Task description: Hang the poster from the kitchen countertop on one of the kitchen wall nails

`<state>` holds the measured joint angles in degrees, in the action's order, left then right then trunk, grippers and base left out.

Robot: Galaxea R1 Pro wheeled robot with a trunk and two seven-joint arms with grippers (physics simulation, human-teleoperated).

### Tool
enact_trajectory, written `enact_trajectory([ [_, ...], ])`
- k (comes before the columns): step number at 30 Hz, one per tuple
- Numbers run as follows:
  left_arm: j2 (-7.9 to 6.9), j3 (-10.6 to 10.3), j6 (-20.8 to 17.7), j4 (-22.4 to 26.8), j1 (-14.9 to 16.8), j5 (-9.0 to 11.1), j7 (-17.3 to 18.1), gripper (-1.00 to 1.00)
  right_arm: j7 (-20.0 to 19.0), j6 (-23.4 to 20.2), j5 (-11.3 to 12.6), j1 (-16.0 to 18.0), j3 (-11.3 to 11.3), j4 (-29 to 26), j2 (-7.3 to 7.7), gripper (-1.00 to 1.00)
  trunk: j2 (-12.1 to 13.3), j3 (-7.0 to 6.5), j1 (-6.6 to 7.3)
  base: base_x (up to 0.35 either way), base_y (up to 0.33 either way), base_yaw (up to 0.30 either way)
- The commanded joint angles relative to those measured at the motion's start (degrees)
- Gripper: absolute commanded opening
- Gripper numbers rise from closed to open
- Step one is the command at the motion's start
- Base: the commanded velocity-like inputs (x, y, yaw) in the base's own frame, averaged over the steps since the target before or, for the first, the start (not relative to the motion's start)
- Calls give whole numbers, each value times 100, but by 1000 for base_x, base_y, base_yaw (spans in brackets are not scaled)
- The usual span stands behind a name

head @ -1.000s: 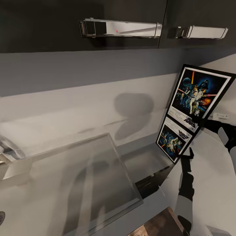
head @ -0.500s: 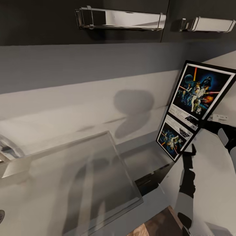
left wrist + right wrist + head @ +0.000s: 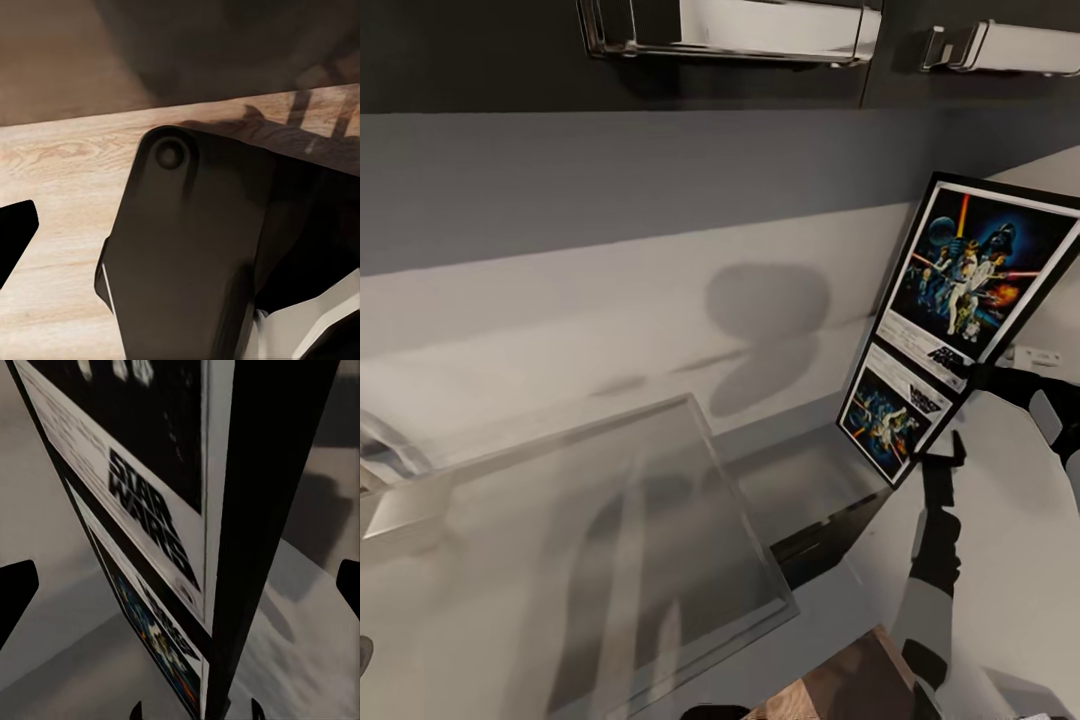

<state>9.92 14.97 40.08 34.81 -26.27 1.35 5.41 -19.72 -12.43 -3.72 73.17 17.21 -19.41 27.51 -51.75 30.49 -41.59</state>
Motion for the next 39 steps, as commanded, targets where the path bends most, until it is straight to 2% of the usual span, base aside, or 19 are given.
enact_trajectory([
  [1, 8, 33, 0, 9, -1, 14, 57, 100, -40, -33, -26, 4, 47, -9, 1, 100, -5, 14, -1, 0, 0, 0],
  [8, 8, 33, 0, 9, -1, 14, 57, 100, -48, -32, 83, 4, 46, -30, 8, 100, -5, 79, -1, 0, 0, 0],
  [21, 8, 33, 0, 9, -1, 15, 57, 100, -58, -23, 100, 4, 46, -45, 3, 100, -5, 169, -1, 0, 0, 0],
  [26, 8, 33, 0, 9, -1, 15, 57, 100, -73, 245, 135, 4, 46, -37, 4, 100, -5, 171, -1, 0, 0, 0],
  [27, 8, 33, 2, 9, -1, 15, 57, 100, -73, 260, 140, 4, 46, -37, 5, -100, -5, 171, -1, 0, 0, 0],
  [39, 8, 33, 6, 9, -1, 15, 57, 100, -92, 327, 161, 4, 46, -45, 9, -100, -5, 172, -1, 0, 0, 0],
])
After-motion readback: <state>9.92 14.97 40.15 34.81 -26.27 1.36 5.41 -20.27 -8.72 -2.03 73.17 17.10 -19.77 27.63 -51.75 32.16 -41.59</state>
